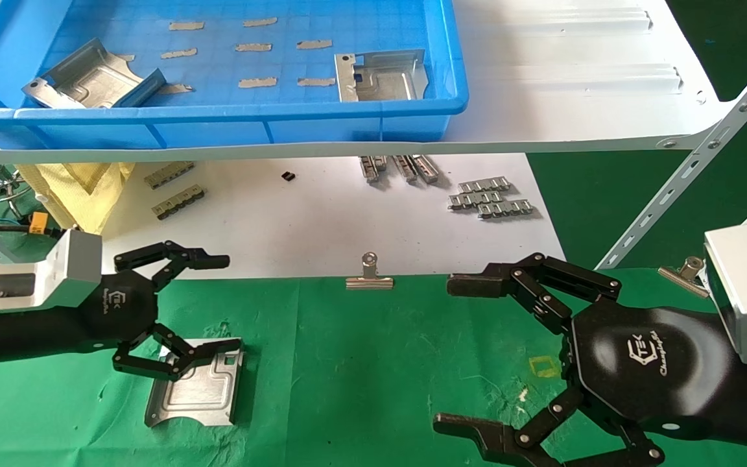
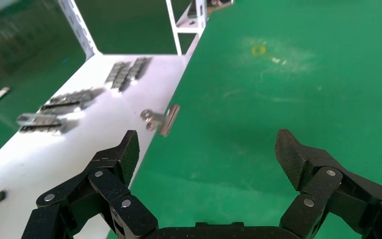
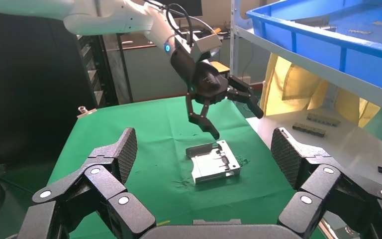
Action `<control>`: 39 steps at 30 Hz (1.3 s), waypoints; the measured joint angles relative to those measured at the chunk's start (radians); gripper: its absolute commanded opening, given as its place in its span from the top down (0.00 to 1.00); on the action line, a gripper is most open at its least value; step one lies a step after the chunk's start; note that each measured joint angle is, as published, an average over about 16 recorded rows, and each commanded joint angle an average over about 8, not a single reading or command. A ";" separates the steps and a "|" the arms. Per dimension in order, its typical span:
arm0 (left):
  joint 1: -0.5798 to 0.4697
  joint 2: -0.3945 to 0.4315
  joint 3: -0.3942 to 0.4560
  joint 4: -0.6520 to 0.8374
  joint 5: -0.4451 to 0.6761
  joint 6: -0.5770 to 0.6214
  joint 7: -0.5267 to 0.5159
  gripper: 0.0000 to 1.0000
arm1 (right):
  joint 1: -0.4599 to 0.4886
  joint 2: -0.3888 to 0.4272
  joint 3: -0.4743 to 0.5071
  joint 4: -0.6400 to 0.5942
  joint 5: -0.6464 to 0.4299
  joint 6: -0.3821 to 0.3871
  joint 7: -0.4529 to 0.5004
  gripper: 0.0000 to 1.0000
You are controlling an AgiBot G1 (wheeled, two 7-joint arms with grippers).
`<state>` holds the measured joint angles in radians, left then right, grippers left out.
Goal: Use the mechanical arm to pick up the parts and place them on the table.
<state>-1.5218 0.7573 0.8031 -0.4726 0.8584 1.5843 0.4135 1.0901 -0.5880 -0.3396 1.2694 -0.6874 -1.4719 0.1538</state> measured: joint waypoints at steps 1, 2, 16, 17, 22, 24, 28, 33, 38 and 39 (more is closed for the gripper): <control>0.010 -0.003 -0.011 -0.017 -0.003 -0.002 -0.013 0.00 | 0.000 0.000 0.000 0.000 0.000 0.000 0.000 0.00; 0.019 -0.006 -0.023 -0.035 -0.006 -0.004 -0.026 0.00 | 0.000 0.000 0.000 0.000 0.000 0.000 0.000 0.00; 0.155 -0.051 -0.182 -0.281 -0.044 -0.031 -0.208 0.00 | 0.000 0.000 0.000 0.000 0.000 0.000 0.000 0.00; 0.165 -0.054 -0.193 -0.299 -0.047 -0.033 -0.222 0.00 | 0.000 0.000 0.000 0.000 0.000 0.000 0.000 0.00; 0.213 -0.070 -0.250 -0.387 -0.061 -0.042 -0.287 0.00 | 0.000 0.000 0.000 0.000 0.000 0.000 0.000 0.00; 0.233 -0.076 -0.272 -0.422 -0.066 -0.046 -0.313 0.00 | 0.000 0.000 0.000 0.000 0.000 0.000 0.000 0.00; 0.271 -0.089 -0.318 -0.493 -0.078 -0.054 -0.365 0.00 | 0.000 0.000 0.000 0.000 0.000 0.000 0.000 0.00; 0.320 -0.105 -0.375 -0.581 -0.091 -0.063 -0.430 0.00 | 0.000 0.000 -0.001 0.000 0.000 0.000 0.000 0.00; 0.369 -0.120 -0.432 -0.669 -0.105 -0.073 -0.496 0.00 | 0.000 0.000 -0.001 0.000 0.000 0.000 0.000 0.00; 0.378 -0.123 -0.442 -0.686 -0.108 -0.075 -0.508 0.00 | 0.000 0.000 -0.001 0.000 0.000 0.000 0.000 0.00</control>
<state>-1.1438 0.6338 0.3607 -1.1585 0.7504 1.5094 -0.0946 1.0903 -0.5877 -0.3403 1.2694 -0.6869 -1.4717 0.1535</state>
